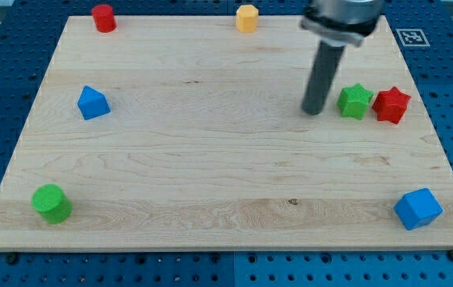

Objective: Move the green circle to the left of the green star

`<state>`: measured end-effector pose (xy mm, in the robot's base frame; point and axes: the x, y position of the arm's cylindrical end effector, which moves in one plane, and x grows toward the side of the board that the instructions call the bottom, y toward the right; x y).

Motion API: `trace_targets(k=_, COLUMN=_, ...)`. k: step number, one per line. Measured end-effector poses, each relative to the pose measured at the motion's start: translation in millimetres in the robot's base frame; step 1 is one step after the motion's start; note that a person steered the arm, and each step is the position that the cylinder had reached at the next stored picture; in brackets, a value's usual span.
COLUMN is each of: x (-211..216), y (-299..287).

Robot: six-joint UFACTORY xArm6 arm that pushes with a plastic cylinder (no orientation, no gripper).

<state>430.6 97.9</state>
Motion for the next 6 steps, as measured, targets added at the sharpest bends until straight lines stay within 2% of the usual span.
trace_targets(k=2, x=89, y=-160)
trace_targets(k=3, x=102, y=-243)
trace_targets(k=4, x=97, y=-317)
trace_targets(k=5, x=108, y=-380)
trace_targets(k=6, x=143, y=-390)
